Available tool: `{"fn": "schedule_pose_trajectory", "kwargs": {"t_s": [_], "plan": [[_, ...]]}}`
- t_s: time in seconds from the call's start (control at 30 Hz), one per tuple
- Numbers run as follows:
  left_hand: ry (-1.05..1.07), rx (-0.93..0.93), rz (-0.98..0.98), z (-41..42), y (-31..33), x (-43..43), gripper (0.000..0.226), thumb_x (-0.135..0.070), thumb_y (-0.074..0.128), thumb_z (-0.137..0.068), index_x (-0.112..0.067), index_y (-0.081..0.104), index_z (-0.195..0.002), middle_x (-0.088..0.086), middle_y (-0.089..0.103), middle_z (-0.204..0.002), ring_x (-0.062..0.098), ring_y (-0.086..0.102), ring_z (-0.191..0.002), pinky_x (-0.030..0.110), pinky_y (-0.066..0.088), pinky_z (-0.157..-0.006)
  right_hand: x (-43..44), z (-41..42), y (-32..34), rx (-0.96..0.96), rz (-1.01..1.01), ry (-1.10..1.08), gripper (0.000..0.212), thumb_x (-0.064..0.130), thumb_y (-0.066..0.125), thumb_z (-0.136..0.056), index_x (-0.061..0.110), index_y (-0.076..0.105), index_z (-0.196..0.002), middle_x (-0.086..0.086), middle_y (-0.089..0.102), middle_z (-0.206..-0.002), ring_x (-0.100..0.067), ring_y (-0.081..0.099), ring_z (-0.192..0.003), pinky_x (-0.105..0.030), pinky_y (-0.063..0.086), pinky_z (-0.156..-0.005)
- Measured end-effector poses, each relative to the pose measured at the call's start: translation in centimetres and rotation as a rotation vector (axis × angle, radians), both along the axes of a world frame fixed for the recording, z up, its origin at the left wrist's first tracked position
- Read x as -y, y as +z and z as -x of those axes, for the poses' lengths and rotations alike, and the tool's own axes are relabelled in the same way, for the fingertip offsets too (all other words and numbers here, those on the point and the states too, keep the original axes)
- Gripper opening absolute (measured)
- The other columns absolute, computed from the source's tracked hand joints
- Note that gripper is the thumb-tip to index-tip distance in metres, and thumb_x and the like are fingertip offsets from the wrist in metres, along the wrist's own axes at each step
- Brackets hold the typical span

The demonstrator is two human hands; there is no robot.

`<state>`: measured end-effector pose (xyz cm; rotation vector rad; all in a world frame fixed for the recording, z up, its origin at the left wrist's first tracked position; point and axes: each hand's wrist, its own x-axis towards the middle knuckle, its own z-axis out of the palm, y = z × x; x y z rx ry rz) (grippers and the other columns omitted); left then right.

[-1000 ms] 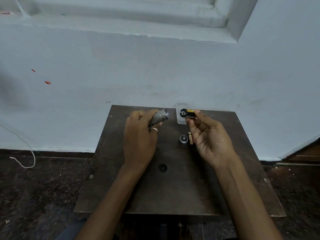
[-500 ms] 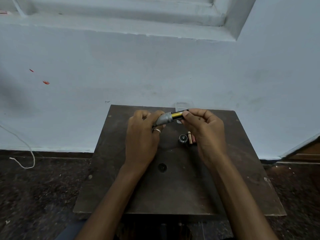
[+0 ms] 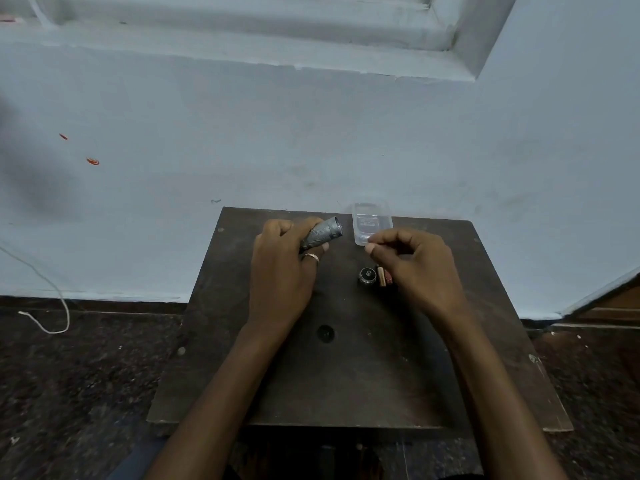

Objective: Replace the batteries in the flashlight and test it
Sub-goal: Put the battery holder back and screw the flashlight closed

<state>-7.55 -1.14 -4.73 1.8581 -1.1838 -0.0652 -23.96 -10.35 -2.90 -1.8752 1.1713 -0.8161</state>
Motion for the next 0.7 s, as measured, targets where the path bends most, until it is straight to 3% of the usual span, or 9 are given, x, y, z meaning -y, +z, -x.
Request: {"fn": "schedule_pose_trajectory", "kwargs": {"t_s": [0.1, 0.17, 0.23, 0.33, 0.53, 0.7], "plan": [[0.002, -0.028, 0.002, -0.1, 0.0, 0.0, 0.037, -0.023, 0.071, -0.088, -0.030, 0.066, -0.124, 0.002, 0.059, -0.103, 0.021, 0.053, -0.102, 0.036, 0.047, -0.089, -0.3, 0.4, 0.0, -0.244, 0.072, 0.082, 0.028, 0.037, 0.085, -0.077, 0.029, 0.076, -0.102, 0.020, 0.069, -0.088, 0.002, 0.064, -0.082, -0.006, 0.041, -0.073], [0.006, -0.034, 0.008, -0.2, 0.1, 0.0, 0.037, -0.023, 0.071, -0.088, -0.030, 0.067, -0.124, 0.002, 0.059, -0.102, 0.021, 0.053, -0.102, 0.036, 0.047, -0.089, -0.4, 0.3, 0.0, -0.381, 0.146, 0.132, 0.040, 0.038, 0.087, -0.074, 0.026, 0.076, -0.111, 0.007, 0.071, -0.109, -0.016, 0.060, -0.105, -0.019, 0.038, -0.087], [0.009, -0.031, 0.013, -0.2, 0.1, 0.0, 0.037, -0.022, 0.071, -0.087, -0.029, 0.067, -0.123, 0.001, 0.059, -0.101, 0.021, 0.053, -0.101, 0.036, 0.046, -0.088, -0.4, 0.1, -0.1, -0.479, 0.181, 0.181, 0.043, 0.036, 0.086, -0.075, 0.024, 0.076, -0.115, -0.002, 0.069, -0.119, -0.025, 0.055, -0.113, -0.023, 0.033, -0.088], [0.011, -0.040, 0.018, -0.2, 0.1, 0.0, 0.037, -0.022, 0.072, -0.088, -0.029, 0.067, -0.124, 0.002, 0.059, -0.101, 0.023, 0.053, -0.100, 0.035, 0.046, -0.088, -0.3, -0.1, -0.5, -0.597, 0.198, 0.225, 0.037, 0.032, 0.081, -0.081, 0.027, 0.075, -0.117, -0.003, 0.065, -0.117, -0.030, 0.052, -0.113, -0.026, 0.036, -0.088], [0.007, -0.026, -0.002, -0.4, 0.1, 0.1, 0.036, -0.023, 0.071, -0.088, -0.028, 0.067, -0.123, 0.002, 0.062, -0.101, 0.021, 0.052, -0.101, 0.031, 0.044, -0.087, -0.4, -0.4, -1.0, -0.533, 0.203, 0.189, 0.022, 0.027, 0.078, -0.084, 0.024, 0.076, -0.105, 0.000, 0.066, -0.108, -0.029, 0.052, -0.107, -0.031, 0.039, -0.087], [0.010, -0.020, -0.004, -0.5, 0.2, 0.1, 0.037, -0.023, 0.071, -0.088, -0.026, 0.067, -0.124, 0.003, 0.062, -0.102, 0.022, 0.052, -0.101, 0.029, 0.043, -0.087, -0.6, -0.5, -0.5, -0.153, 0.081, 0.015, 0.033, 0.022, 0.084, -0.080, 0.020, 0.071, -0.110, 0.005, 0.072, -0.100, -0.011, 0.067, -0.091, -0.024, 0.052, -0.084]]}}
